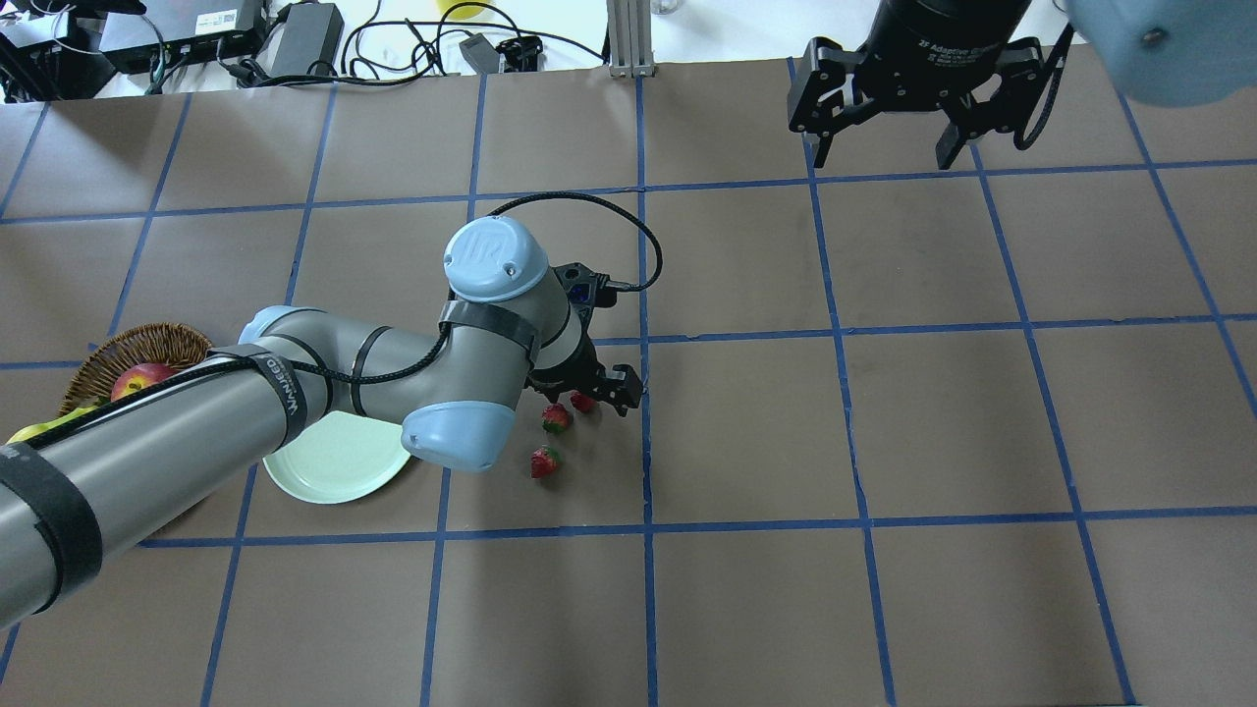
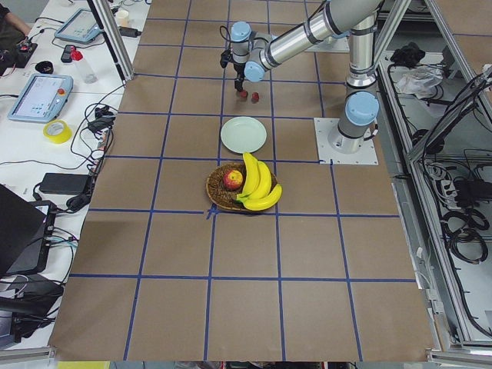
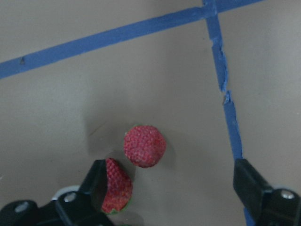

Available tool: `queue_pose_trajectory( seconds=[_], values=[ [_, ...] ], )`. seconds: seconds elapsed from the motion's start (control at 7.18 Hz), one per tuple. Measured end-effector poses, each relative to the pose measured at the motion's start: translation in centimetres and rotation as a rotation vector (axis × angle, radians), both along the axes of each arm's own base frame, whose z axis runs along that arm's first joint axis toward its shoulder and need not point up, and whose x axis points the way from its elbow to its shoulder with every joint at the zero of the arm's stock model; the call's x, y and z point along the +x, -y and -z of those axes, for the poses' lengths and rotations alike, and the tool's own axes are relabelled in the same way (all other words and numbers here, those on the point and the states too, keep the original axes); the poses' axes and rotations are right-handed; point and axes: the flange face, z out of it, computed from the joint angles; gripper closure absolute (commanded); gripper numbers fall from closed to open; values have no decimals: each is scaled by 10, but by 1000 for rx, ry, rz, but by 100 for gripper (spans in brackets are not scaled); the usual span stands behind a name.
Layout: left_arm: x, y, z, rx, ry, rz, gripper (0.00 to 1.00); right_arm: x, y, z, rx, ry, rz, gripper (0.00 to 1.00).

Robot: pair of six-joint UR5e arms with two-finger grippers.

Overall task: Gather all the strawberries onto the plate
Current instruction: 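Lower the left gripper onto the strawberry cluster and grasp one, then lift the strawberry with the left gripper and carry it over the plate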

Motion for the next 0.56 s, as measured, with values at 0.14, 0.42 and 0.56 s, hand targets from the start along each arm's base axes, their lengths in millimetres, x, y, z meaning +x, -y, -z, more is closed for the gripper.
queue_pose_trajectory(
  seconds=[0.14, 0.42, 0.56],
  values=[
    [0, 0, 5, 6, 2, 3, 18, 0, 0, 0, 1, 0, 0, 0],
    [0, 1, 11, 12, 5, 5, 15, 0, 0, 0, 1, 0, -1, 0],
    [-1, 2, 10, 9, 4, 5, 7, 0, 1, 0, 0, 0, -5, 0]
  ],
)
